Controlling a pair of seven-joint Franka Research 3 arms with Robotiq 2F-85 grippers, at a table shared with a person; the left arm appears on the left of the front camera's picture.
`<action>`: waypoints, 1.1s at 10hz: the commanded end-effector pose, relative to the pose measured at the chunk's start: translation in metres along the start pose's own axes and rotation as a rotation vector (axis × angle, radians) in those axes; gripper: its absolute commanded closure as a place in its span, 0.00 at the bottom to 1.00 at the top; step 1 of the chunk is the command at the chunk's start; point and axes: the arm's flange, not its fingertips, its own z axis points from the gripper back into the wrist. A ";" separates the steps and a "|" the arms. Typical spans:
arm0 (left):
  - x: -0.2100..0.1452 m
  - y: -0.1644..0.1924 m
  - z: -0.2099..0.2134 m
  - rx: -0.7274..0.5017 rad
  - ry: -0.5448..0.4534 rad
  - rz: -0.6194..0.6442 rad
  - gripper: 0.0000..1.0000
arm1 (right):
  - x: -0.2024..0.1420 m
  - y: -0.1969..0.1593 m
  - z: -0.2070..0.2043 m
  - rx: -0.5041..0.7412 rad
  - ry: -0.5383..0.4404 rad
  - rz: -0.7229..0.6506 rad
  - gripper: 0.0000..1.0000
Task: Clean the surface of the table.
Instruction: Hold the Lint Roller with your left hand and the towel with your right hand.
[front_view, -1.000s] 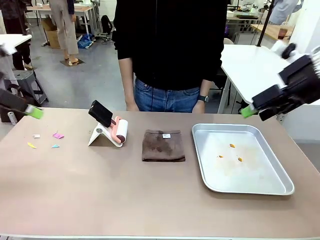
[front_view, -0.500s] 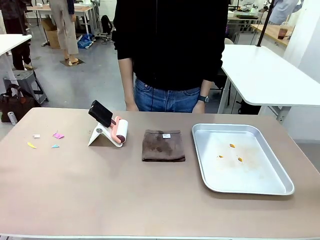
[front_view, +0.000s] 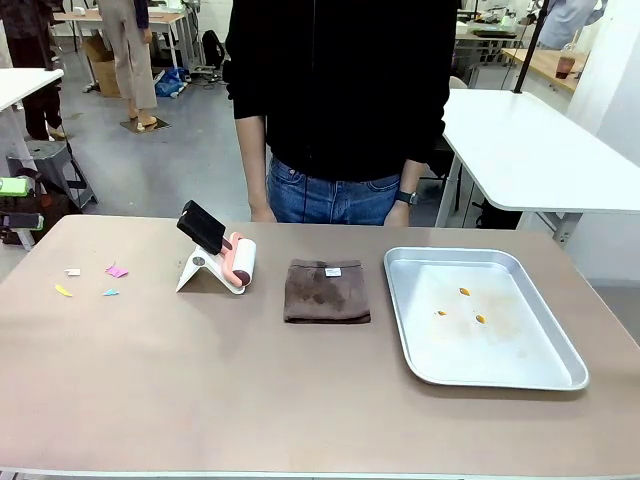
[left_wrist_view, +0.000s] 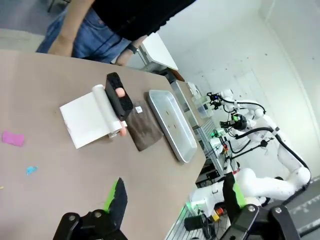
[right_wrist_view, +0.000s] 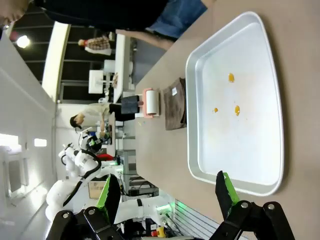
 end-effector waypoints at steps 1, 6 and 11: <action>0.001 -0.011 -0.010 0.011 -0.005 0.014 0.00 | -0.021 0.009 -0.016 0.014 -0.002 0.048 0.00; 0.005 -0.008 -0.013 0.022 0.019 0.002 0.00 | 0.000 0.012 -0.013 -0.020 0.022 0.025 0.00; 0.005 -0.008 -0.013 0.022 0.019 0.002 0.00 | 0.000 0.012 -0.013 -0.020 0.022 0.025 0.00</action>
